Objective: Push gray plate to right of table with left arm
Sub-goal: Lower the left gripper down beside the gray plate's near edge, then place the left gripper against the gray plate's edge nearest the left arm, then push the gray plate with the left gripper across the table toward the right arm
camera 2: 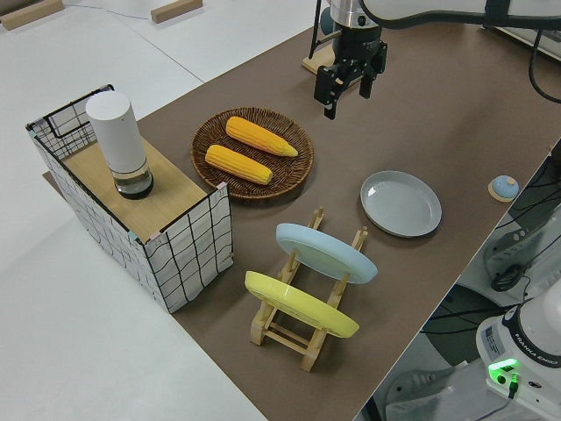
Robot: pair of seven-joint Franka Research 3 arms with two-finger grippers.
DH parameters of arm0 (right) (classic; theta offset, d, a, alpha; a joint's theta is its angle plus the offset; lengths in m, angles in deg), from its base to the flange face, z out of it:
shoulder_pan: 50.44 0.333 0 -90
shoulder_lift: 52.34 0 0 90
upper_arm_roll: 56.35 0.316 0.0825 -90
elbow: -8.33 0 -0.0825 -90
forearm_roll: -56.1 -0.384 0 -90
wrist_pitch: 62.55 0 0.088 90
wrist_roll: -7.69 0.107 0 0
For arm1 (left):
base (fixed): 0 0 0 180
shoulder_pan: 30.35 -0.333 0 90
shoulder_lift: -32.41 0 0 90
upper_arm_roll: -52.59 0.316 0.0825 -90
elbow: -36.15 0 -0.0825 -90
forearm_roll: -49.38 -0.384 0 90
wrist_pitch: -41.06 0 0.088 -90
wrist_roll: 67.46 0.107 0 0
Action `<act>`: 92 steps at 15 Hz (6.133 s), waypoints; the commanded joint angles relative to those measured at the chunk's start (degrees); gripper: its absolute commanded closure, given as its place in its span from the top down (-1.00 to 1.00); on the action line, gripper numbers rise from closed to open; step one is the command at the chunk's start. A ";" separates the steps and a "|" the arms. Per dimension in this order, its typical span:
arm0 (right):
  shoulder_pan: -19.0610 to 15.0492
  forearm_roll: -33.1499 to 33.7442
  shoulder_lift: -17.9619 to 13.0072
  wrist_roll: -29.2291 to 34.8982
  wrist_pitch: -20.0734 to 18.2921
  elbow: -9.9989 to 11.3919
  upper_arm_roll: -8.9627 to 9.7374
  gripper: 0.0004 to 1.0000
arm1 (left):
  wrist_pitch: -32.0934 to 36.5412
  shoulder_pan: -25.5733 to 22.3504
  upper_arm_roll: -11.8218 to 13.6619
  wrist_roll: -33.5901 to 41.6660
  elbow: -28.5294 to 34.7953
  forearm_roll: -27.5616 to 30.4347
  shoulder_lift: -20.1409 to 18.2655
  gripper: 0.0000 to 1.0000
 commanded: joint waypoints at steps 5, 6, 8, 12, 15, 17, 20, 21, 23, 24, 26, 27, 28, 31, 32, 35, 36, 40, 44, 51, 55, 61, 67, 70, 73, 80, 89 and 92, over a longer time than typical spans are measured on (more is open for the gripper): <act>-0.67 -0.58 -0.35 -0.14 -0.69 -0.07 0.30 0.97 | -11.06 4.73 5.58 -1.27 15.96 -0.21 -7.63 1.00; -0.67 -0.49 -0.35 -0.15 -0.69 -0.07 0.30 0.97 | -11.50 4.73 5.58 -1.27 16.76 -0.21 -7.81 1.00; -0.67 -0.49 -0.35 -0.15 -0.69 -0.07 0.30 0.97 | -12.73 4.82 5.67 -1.27 18.78 -0.21 -8.16 1.00; -0.67 -0.49 -0.35 -0.15 -0.69 -0.07 0.30 0.97 | -17.65 4.82 5.76 -1.27 25.20 -0.21 -10.27 1.00; -0.67 -0.49 -0.35 -0.14 -0.69 -0.07 0.30 0.97 | -19.76 4.91 5.76 -1.36 27.92 -0.21 -10.89 1.00; -0.67 -0.58 -0.35 -0.14 -0.69 -0.07 0.30 0.97 | -21.95 5.61 6.45 -1.88 30.56 -0.21 -11.94 1.00; -0.67 -0.58 -0.35 -0.15 -0.69 -0.07 0.30 0.97 | -25.30 6.49 6.72 -2.76 34.07 -0.21 -12.82 1.00; -0.67 -0.58 -0.35 -0.06 -0.69 -0.07 0.30 0.97 | -26.26 6.67 6.72 -2.94 34.87 -0.21 -13.08 1.00; -0.67 -0.58 -0.35 -0.06 -0.69 -0.07 0.30 0.97 | -28.02 7.11 6.72 -3.03 36.27 -0.21 -13.09 1.00; -0.67 -0.58 -0.35 -0.14 -0.69 -0.07 0.30 0.97 | -29.42 7.19 6.72 -3.03 37.06 -0.21 -13.09 1.00; -0.67 -0.58 -0.35 -0.15 -0.69 -0.07 0.30 0.97 | -32.50 7.19 6.72 -3.03 38.91 -0.21 -13.00 1.00; -0.67 -0.58 -0.35 -0.15 -0.69 -0.07 0.30 0.97 | -33.90 7.19 6.72 -3.03 39.87 -0.30 -12.91 1.00; -0.67 -0.58 -0.35 -0.15 -0.69 -0.07 0.30 0.97 | -34.88 7.19 6.72 -3.03 40.67 -0.47 -12.91 1.00; -0.67 -0.58 -0.35 -0.15 -0.60 -0.07 0.30 0.97 | -36.55 7.19 6.72 -3.03 41.81 -1.52 -12.56 1.00; -0.67 -0.58 -0.35 -0.15 -0.69 -0.07 0.30 0.97 | -37.25 7.19 6.72 -3.03 42.34 -1.88 -12.47 1.00; -0.67 -0.58 -0.35 -0.15 -0.69 0.02 0.30 0.97 | -39.80 7.28 6.72 -3.03 43.75 -2.32 -12.21 1.00; -0.67 -0.58 -0.35 -0.15 -0.69 -0.07 0.30 0.97 | -40.16 7.46 6.72 -3.03 44.01 -2.41 -12.21 1.00; -0.67 -0.58 -0.35 -0.15 -0.69 -0.07 0.30 0.97 | -41.65 7.99 6.72 -3.03 44.98 -3.46 -12.03 0.99; -0.67 -0.58 -0.35 -0.15 -0.69 -0.07 0.30 0.97 | -44.81 7.99 6.72 -3.03 45.95 -3.46 -10.72 1.00; -0.67 -0.58 -0.35 -0.14 -0.69 -0.07 0.30 0.97 | -45.96 7.98 6.81 -3.03 46.21 -3.55 -9.66 0.89; -0.67 -0.58 -0.35 -0.15 -0.69 0.02 0.30 0.97 | -47.28 7.99 6.81 -3.03 46.30 -3.55 -8.61 0.70; -0.67 -0.58 -0.35 -0.15 -0.60 -0.07 0.30 0.97 | -47.54 7.99 6.81 -3.03 46.39 -3.64 -8.43 -0.37; -0.67 -0.49 -0.35 -0.15 -0.69 -0.07 0.30 0.97 | -47.37 7.99 6.81 -2.94 46.56 -3.55 -8.43 -1.00; -0.67 -0.58 -0.35 -0.15 -0.69 -0.07 0.30 0.97 | -47.19 7.99 6.81 -3.12 46.48 -3.64 -8.43 -1.00; -0.67 -0.49 -0.35 -0.15 -0.69 -0.07 0.30 0.97 | -46.93 7.99 6.72 -5.57 46.48 -3.64 -8.34 -1.00; -0.67 -0.58 -0.35 -0.14 -0.69 -0.07 0.30 0.97 | -45.61 9.56 3.65 -12.16 46.39 -3.55 -8.60 -1.00; -0.67 -0.49 -0.35 -0.15 -0.69 0.02 0.30 0.97 | -44.38 10.71 -2.05 -22.52 46.12 -3.55 -8.52 -1.00; -0.67 -0.58 -0.35 -0.15 -0.69 -0.07 0.30 0.97 | -44.38 10.71 -4.78 -26.75 45.95 -3.55 -8.43 -1.00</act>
